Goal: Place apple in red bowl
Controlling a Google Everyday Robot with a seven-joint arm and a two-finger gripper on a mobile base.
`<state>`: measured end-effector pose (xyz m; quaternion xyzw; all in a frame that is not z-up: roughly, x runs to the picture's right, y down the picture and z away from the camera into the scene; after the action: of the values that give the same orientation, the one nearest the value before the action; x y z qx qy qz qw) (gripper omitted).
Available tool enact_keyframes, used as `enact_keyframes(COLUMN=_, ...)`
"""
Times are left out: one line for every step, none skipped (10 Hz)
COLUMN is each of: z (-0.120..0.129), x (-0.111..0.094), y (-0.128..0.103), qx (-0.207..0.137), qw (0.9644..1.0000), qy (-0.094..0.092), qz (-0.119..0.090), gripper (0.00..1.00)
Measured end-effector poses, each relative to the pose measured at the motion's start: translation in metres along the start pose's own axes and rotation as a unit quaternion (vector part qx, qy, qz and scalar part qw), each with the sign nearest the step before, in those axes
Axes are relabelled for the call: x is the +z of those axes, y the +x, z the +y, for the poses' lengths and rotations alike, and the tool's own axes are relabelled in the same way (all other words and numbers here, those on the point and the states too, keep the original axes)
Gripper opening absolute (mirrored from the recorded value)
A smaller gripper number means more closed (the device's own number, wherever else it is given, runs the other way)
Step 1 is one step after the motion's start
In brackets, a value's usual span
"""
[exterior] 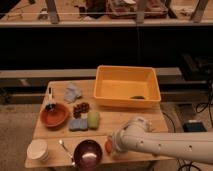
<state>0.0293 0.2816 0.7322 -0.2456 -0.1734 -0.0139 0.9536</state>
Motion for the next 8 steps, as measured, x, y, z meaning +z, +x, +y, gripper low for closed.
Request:
enact_keyframes(z=-0.002, x=-0.006, y=-0.003, qx=-0.001, qw=1.0000, qy=0.001, qz=-0.001, gripper=0.00)
enact_keyframes(z=-0.003, x=-0.010, y=-0.005, qx=-0.001, qw=1.0000, qy=0.001, qz=-0.001, gripper=0.00)
enact_keyframes(z=-0.004, x=-0.012, y=-0.004, qx=0.000, qw=1.0000, qy=0.002, qz=-0.001, gripper=0.00)
enact_keyframes(z=-0.004, x=-0.012, y=-0.005, qx=0.000, qw=1.0000, qy=0.001, qz=-0.001, gripper=0.00)
enact_keyframes(z=-0.004, x=-0.012, y=-0.006, qx=-0.002, qw=1.0000, qy=0.001, qz=-0.002, gripper=0.00)
enact_keyframes(z=-0.005, x=-0.013, y=-0.007, qx=-0.005, qw=1.0000, qy=0.002, qz=-0.001, gripper=0.00)
enact_keyframes(z=-0.008, x=-0.015, y=-0.009, qx=-0.008, qw=0.9999, qy=0.009, qz=0.002, gripper=0.00)
enact_keyframes(z=-0.017, x=-0.020, y=-0.018, qx=-0.019, qw=0.9996, qy=0.018, qz=0.007, gripper=0.00)
